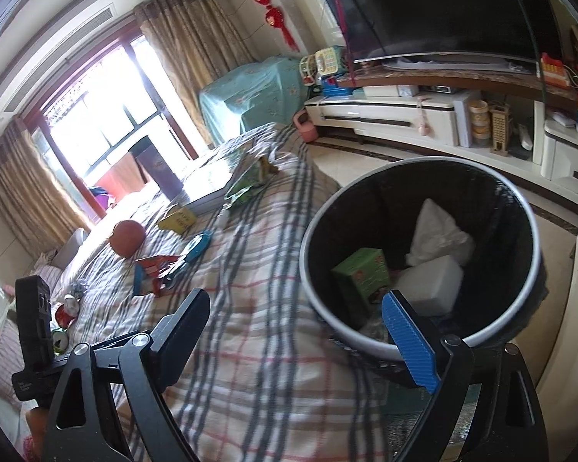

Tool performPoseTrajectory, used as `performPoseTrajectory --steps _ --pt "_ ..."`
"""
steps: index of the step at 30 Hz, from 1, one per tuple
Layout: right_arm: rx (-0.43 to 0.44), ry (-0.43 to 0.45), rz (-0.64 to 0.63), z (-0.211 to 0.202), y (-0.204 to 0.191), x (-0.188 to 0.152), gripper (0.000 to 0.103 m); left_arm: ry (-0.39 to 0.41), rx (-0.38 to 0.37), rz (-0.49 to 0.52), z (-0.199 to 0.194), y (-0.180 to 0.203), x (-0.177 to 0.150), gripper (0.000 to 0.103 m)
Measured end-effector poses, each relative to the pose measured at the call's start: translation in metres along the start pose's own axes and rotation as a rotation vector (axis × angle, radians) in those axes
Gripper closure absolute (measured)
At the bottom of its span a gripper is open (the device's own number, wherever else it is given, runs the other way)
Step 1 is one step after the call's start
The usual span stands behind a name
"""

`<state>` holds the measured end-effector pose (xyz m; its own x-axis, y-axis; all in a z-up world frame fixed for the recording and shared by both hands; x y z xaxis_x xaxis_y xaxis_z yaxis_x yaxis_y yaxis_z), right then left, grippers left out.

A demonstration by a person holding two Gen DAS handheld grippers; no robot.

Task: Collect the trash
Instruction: 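Move both open tools back from the bin toward the bed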

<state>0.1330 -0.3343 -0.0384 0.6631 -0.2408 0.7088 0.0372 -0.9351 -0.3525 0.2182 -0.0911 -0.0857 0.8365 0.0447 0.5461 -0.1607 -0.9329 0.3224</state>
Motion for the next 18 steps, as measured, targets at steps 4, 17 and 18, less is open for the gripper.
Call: performPoseTrajectory --steps 4,17,18 --pt "0.021 -0.013 -0.021 0.006 -0.016 -0.002 0.011 0.015 0.021 -0.032 -0.004 -0.021 0.005 0.045" --pt "0.072 -0.072 -0.097 0.033 -0.064 -0.014 0.011 0.062 0.081 -0.065 0.006 -0.062 0.046 0.045" --pt "0.074 -0.076 -0.098 0.035 -0.066 -0.015 0.011 0.058 0.082 -0.066 0.01 -0.063 0.051 0.045"
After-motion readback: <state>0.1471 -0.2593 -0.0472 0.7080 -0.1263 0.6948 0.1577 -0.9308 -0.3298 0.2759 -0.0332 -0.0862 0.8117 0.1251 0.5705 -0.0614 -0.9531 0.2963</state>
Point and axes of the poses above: each gripper's, at about its wrist camera, not at the fingertips, and z roughly the way its jaws point, y to its right, x to its top, the point moved 8 cm from there along z, roughly the way its jaws point, and after that the axes turned 3 degrees about -z, right-handed, at the moved point
